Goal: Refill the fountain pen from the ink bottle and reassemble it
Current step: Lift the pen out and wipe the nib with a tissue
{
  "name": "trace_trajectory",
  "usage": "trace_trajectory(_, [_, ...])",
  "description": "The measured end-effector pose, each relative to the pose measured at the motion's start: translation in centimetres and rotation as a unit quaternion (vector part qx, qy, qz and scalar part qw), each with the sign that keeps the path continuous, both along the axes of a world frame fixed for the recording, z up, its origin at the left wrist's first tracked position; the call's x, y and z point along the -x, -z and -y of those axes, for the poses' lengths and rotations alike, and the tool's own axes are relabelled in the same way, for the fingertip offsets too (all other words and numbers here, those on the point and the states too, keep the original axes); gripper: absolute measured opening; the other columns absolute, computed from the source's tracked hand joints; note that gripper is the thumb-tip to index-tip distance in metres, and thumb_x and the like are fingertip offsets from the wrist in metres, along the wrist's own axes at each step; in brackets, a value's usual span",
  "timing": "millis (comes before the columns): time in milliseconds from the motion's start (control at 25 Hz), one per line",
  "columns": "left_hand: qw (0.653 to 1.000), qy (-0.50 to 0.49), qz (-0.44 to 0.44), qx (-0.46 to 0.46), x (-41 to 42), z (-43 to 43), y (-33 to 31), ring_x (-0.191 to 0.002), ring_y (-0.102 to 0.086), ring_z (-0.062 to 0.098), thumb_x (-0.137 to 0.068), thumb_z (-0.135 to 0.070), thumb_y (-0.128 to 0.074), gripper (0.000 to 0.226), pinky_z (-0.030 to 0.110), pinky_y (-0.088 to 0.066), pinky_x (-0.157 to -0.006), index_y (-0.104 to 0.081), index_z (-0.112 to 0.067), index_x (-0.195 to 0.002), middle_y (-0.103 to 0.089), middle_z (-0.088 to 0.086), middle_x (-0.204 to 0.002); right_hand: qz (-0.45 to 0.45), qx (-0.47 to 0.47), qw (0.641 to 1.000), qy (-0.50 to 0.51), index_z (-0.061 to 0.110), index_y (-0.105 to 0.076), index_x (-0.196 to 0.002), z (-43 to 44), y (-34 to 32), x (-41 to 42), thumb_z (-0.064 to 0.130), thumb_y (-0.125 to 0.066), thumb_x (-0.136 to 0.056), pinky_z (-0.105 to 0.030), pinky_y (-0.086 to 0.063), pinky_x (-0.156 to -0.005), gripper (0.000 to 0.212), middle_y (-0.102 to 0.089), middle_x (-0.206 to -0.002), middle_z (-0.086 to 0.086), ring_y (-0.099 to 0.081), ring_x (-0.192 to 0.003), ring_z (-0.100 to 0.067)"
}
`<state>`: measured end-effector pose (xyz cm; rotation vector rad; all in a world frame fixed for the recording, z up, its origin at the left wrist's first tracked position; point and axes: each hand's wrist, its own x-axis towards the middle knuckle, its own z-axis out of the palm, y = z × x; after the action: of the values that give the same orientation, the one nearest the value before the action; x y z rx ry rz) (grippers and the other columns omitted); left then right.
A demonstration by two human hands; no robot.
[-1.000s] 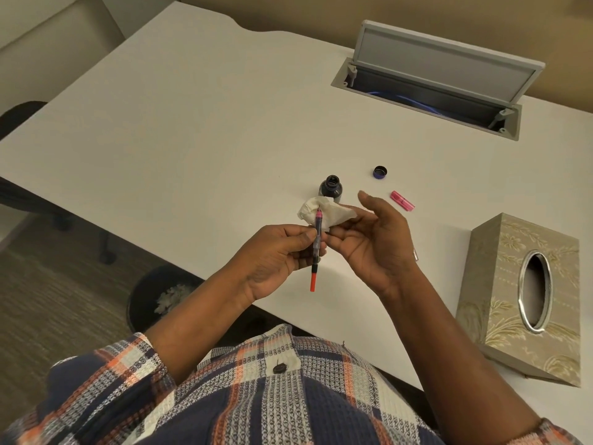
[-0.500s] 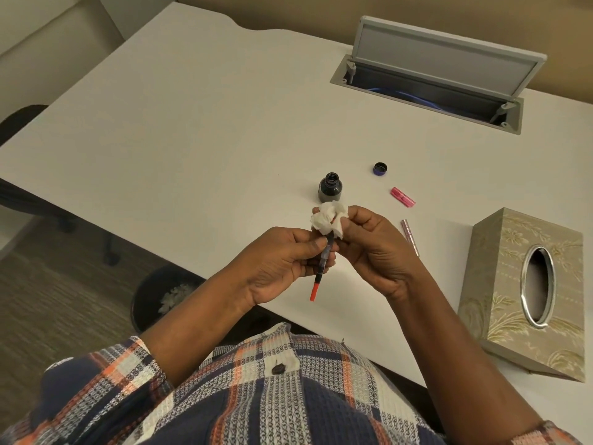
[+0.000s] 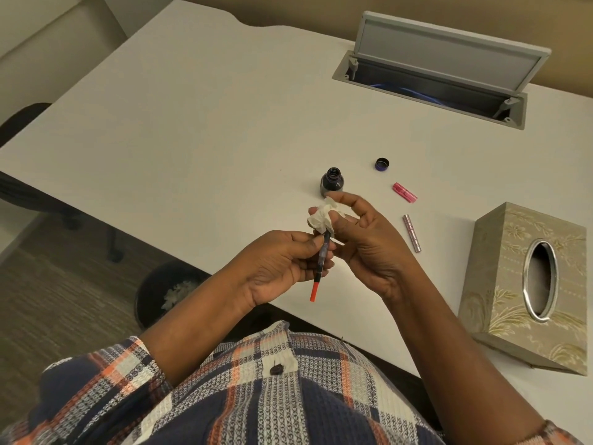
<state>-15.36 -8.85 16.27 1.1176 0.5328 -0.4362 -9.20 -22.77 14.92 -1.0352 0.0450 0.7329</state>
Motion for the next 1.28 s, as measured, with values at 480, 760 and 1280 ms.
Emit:
trace_trajectory(480, [0.995,-0.012,-0.064,0.079,0.7,-0.4,0.8,-0.072,-0.067,0.021,-0.091,-0.005,-0.05,0.017,0.033,-0.058,-0.073,-0.065,0.001,-0.087,-0.068,0.009,-0.071,-0.058,0.03,0.997,0.038,0.006,-0.069,-0.095,-0.7,1.0,1.1,0.004,-0.063,-0.086,-0.033,-0.056,-0.079,0.011,-0.075,-0.091,-0.008,-0.072,-0.085,-0.019])
trace_trajectory(760, [0.998,0.006,-0.058,0.026,0.7,-0.6,0.8,-0.077,-0.068,0.023,-0.091,-0.004,-0.052,0.017,0.034,-0.057,-0.078,-0.067,0.003,-0.088,-0.071,0.01,-0.074,0.031,0.114,0.993,-0.002,0.013,-0.07,-0.093,0.2,1.1,0.5,0.01,-0.064,-0.087,-0.022,-0.052,-0.071,0.009,-0.072,-0.086,-0.003,-0.065,-0.08,-0.014])
trace_trajectory(1280, [1.0,0.021,-0.02,0.001,0.5,-1.2,0.9,-0.075,-0.068,0.019,-0.09,-0.006,-0.052,0.019,0.031,-0.057,-0.079,-0.07,0.001,-0.086,-0.07,0.009,-0.073,-0.016,0.147,0.981,0.121,0.008,-0.066,-0.091,1.2,1.1,-0.1,-0.003,-0.067,-0.083,-0.027,-0.057,-0.069,0.014,-0.074,-0.086,-0.012,-0.071,-0.079,-0.022])
